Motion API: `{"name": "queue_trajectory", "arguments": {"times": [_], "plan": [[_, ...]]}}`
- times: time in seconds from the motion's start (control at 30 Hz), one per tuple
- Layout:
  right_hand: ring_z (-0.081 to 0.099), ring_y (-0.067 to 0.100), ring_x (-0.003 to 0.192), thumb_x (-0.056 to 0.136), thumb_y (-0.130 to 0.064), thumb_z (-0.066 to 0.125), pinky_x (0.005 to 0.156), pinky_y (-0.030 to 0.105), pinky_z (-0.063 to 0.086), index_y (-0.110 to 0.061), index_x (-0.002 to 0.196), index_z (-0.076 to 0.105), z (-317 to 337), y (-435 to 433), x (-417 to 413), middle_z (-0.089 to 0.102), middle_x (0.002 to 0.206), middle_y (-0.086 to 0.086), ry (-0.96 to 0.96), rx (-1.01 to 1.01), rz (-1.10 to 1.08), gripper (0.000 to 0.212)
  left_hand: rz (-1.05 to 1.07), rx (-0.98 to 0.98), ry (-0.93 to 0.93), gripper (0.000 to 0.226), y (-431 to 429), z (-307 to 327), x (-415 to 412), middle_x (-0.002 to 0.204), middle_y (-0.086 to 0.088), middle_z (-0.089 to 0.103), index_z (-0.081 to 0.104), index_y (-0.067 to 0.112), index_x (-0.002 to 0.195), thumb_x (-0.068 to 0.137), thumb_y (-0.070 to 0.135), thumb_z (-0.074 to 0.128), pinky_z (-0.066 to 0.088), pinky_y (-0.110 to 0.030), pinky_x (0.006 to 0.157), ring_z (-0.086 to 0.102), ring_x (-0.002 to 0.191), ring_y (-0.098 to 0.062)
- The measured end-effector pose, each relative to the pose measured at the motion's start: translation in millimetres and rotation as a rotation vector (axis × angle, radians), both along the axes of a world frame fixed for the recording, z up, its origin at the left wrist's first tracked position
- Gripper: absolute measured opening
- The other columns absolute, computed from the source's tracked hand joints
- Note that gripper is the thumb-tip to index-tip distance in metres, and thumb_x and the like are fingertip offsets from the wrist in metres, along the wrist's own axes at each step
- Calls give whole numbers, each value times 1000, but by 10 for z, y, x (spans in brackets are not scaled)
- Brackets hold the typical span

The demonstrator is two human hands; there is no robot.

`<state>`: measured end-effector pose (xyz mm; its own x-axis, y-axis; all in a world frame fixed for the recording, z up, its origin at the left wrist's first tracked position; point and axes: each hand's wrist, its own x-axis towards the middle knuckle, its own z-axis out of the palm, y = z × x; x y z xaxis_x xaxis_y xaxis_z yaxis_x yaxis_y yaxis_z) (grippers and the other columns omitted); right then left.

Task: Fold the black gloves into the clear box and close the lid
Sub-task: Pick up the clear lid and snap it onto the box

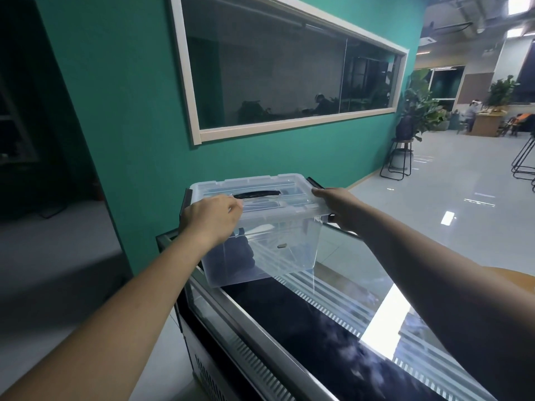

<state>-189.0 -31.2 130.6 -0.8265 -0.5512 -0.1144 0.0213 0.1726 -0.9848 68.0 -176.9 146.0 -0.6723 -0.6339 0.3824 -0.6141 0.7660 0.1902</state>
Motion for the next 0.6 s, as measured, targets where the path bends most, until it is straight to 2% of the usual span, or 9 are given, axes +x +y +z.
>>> {"name": "queue_trajectory", "arguments": {"times": [0.1,0.23,0.43,0.6], "plan": [[61,26,82,109,-23,61,60,30,47,-7,114,68,24,-40,-22,64,106,15,58,56,14,18,4,20,9,45,11,10,13,137,13,72,75,37,121,111,46,32,52,-37,90,68,113,-33],[61,29,83,110,-24,55,59,31,47,1,125,68,22,-65,-60,63,104,18,183,147,27,31,5,28,1,46,18,5,9,137,13,72,75,37,121,111,47,31,53,-37,90,68,112,-32],[62,31,87,110,-20,49,65,35,52,-6,124,69,65,-49,2,66,105,18,336,238,43,29,-8,32,17,45,-2,-12,5,137,14,72,75,37,119,111,45,32,56,-38,94,69,112,-31],[62,31,86,111,-22,48,70,37,54,-4,126,68,79,-36,31,65,106,18,373,275,38,31,-11,47,19,46,-3,-1,16,143,15,70,75,39,123,112,48,31,56,-40,98,69,117,-32]]}}
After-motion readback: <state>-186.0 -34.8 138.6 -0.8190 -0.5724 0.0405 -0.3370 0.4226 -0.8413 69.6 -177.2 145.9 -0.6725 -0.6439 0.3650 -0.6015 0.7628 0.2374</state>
